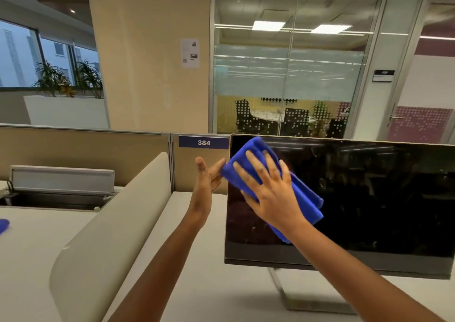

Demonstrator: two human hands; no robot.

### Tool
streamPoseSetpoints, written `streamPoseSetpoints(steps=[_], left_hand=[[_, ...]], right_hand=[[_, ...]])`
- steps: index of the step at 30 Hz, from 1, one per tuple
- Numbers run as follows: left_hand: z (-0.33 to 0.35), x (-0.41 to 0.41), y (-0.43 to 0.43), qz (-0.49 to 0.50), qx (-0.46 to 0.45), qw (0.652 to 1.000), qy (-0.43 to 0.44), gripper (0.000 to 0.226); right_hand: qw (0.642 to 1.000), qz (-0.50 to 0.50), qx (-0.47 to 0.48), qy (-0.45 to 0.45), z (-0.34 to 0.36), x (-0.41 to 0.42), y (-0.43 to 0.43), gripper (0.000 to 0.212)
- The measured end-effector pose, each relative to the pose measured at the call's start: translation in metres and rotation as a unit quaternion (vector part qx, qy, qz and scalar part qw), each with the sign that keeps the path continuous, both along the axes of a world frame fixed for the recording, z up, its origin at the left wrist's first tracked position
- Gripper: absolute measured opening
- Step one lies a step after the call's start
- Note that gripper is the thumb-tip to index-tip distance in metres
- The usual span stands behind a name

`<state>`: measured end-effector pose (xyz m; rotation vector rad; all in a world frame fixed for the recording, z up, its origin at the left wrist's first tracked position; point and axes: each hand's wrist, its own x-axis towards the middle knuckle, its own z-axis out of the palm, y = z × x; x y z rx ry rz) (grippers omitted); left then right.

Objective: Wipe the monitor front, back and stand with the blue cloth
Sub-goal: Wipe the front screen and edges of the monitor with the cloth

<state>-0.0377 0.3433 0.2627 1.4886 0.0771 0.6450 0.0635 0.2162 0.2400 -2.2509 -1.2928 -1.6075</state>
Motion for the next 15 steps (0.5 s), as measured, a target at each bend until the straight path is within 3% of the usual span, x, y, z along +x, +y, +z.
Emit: streamPoseSetpoints(steps=[2, 3, 5, 6, 10, 15], left_hand=[[0.002, 0.001, 0.001, -0.004, 0.010, 1.000, 0.009, 0.074], [0.005, 0.000, 0.002, -0.013, 0.022, 1.000, 0.010, 0.088], [0.011, -0.001, 0.005, -0.024, 0.048, 0.999, 0.008, 0.123], [0.014, -0.001, 0.005, -0.022, 0.052, 0.998, 0.001, 0.124], [0.024, 0.000, -0.002, -0.004, 0.025, 1.000, -0.019, 0.077], [0.017, 0.002, -0.005, 0.011, -0.001, 0.999, -0.035, 0.066]], right_hand=[[0.997, 0.008, -0.069, -0.027, -0.016, 0.002, -0.009, 0.065], [0.995, 0.006, -0.088, -0.038, -0.018, 0.005, -0.016, 0.066], [0.997, -0.006, -0.067, -0.034, -0.009, 0.010, -0.028, 0.064], [0.999, -0.014, -0.035, -0.021, 0.001, 0.013, -0.031, 0.063], [0.997, -0.036, 0.061, 0.040, 0.045, 0.016, -0.016, 0.059], [1.000, 0.001, 0.001, 0.018, 0.036, 0.001, 0.023, 0.058]])
